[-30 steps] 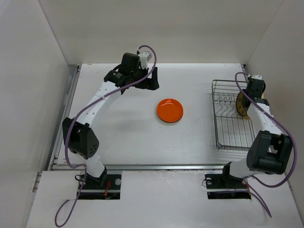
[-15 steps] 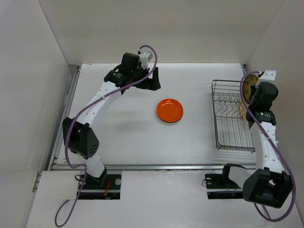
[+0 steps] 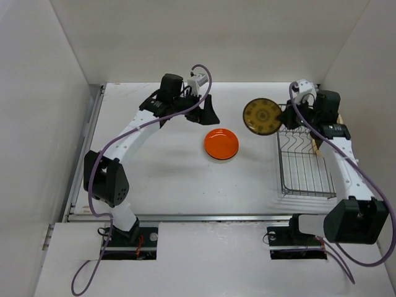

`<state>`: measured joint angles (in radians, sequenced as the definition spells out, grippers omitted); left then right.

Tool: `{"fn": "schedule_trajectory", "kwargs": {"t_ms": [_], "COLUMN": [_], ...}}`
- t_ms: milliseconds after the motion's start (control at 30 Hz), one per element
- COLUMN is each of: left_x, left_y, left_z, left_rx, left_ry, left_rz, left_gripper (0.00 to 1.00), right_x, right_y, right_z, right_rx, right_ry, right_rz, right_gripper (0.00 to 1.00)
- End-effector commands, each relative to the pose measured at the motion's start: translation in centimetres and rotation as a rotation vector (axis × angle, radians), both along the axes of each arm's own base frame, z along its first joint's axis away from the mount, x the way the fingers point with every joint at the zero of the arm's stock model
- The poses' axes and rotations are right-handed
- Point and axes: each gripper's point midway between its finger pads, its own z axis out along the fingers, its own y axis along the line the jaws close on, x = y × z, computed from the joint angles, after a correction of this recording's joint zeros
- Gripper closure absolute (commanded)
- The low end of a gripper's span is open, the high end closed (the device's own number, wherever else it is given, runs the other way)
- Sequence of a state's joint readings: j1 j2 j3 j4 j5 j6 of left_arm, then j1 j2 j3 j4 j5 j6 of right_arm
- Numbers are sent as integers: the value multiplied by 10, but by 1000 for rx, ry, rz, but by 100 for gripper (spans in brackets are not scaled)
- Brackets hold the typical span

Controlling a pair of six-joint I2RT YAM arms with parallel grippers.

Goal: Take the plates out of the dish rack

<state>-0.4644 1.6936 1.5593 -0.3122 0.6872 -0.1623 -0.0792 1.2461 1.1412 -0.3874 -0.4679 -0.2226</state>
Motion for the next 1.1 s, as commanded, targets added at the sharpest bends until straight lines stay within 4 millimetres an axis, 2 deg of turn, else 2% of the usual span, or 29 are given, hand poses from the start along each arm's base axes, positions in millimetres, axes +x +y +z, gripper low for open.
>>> {"fn": "schedule_trajectory", "kwargs": {"t_ms": [0,100,133,200,267,333,367,400,433,533,567,633,767,933,967,1067], "left_x": [-1,4,4,6,9,11,10,12,14,14,15,12,7,-2,-5,-4], "left_y": [-7,-8,-8,-9,-8,-9,-9,-9,-9,-9,-9,-11,-13,-19,-20,-20], "left_z": [15,4,4,2,-3,-9,-14,-10,-15,-19,-15,-14,-11,1,3,-1], "left_rx": [-57,-39,-39,-32,-20,-15,-7,-8,1,10,6,-5,-22,-67,-76,-73], "left_ry": [-67,-56,-56,-56,-51,-40,-22,-41,-35,-15,-23,-18,-10,-12,-8,1], "left_rz": [-58,-54,-54,-58,-45,-45,-45,-50,-42,-43,-43,-60,-88,-148,-163,-163], "left_gripper": [22,25,25,26,28,29,30,32,33,40,46,53,66,79,84,95], "right_x": [-15,-20,-19,-23,-25,-27,-27,-29,-30,-34,-38,-37,-36,-36,-37,-37], "right_y": [64,91,97,109,126,135,140,145,149,164,170,175,178,180,180,180], "right_z": [31,27,35,32,38,33,36,41,34,30,30,19,12,9,10,10], "right_rx": [124,144,147,165,170,178,182,185,188,200,206,202,197,203,209,209], "right_ry": [-5,25,11,32,31,49,47,36,64,90,92,122,136,146,146,146], "right_rz": [285,374,397,447,501,531,550,570,577,638,662,675,687,694,703,703], "right_gripper": [100,100,100,100,100,100,100,100,100,100,100,100,100,100,100,100]}}
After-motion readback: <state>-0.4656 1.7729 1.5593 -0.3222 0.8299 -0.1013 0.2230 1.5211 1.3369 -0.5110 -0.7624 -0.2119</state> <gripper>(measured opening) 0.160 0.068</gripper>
